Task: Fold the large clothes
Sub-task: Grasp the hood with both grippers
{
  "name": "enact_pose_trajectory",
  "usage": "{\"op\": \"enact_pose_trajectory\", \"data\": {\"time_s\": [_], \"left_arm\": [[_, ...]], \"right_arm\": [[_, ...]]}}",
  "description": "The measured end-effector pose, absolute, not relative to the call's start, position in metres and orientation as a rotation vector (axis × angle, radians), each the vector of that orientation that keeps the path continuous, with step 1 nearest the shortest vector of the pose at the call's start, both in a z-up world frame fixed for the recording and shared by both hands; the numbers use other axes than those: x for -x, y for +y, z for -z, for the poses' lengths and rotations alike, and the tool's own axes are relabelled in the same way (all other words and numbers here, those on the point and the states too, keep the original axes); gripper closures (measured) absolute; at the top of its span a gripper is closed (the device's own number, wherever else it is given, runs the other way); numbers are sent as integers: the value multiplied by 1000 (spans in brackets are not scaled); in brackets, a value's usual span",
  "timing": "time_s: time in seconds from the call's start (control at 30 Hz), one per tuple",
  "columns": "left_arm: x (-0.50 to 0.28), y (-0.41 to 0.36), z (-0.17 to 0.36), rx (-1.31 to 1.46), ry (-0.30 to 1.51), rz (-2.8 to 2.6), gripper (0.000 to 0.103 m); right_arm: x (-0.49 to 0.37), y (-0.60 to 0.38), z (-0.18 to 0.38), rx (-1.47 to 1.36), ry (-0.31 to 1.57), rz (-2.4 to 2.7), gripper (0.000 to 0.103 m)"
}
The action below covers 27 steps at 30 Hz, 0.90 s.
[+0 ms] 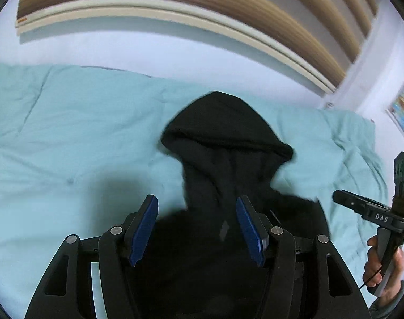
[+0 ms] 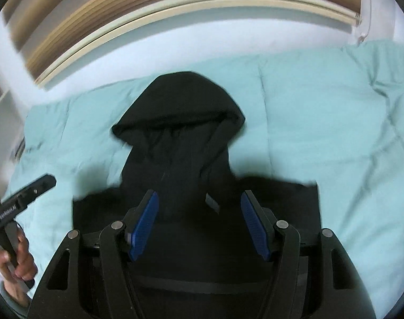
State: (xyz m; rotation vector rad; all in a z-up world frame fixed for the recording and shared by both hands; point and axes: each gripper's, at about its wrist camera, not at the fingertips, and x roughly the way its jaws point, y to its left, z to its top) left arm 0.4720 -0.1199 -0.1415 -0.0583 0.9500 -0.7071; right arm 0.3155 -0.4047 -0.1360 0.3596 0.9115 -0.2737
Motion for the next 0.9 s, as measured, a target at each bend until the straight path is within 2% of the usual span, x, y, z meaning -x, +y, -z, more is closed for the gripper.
{"op": "enact_pose_trajectory", "data": {"time_s": [0.23, 0.47, 0.63, 0.7, 0.73, 0.77, 0.8, 0.83, 0.9], "left_arm": [[-565, -163, 203, 119, 1023, 706, 40], [-590, -205, 243, 53, 1058, 699, 40], [-599, -235, 260, -26, 1063, 643, 40], [-604, -239, 265, -12, 1064, 641, 56], [-606, -238, 266, -7, 1064, 639, 73], [-606, -234, 263, -4, 1052, 637, 89], [-606, -230, 260, 11, 1041, 648, 93], [-603, -219, 251, 45, 1014, 666, 93], [-595, -196, 231, 134, 966, 708, 94]], "right_arm": [[-385, -465, 183, -403, 885, 299, 37], [-415, -485, 219, -458, 917, 260, 37], [-444, -477, 237, -342, 972, 328, 37], [-453, -480, 246, -367, 986, 327, 58], [-455, -481, 248, -388, 985, 304, 74], [-455, -482, 249, -398, 978, 295, 84], [-453, -483, 245, -394, 961, 289, 87], [-450, -485, 241, -396, 944, 276, 92], [-436, -491, 227, -425, 881, 252, 95]]}}
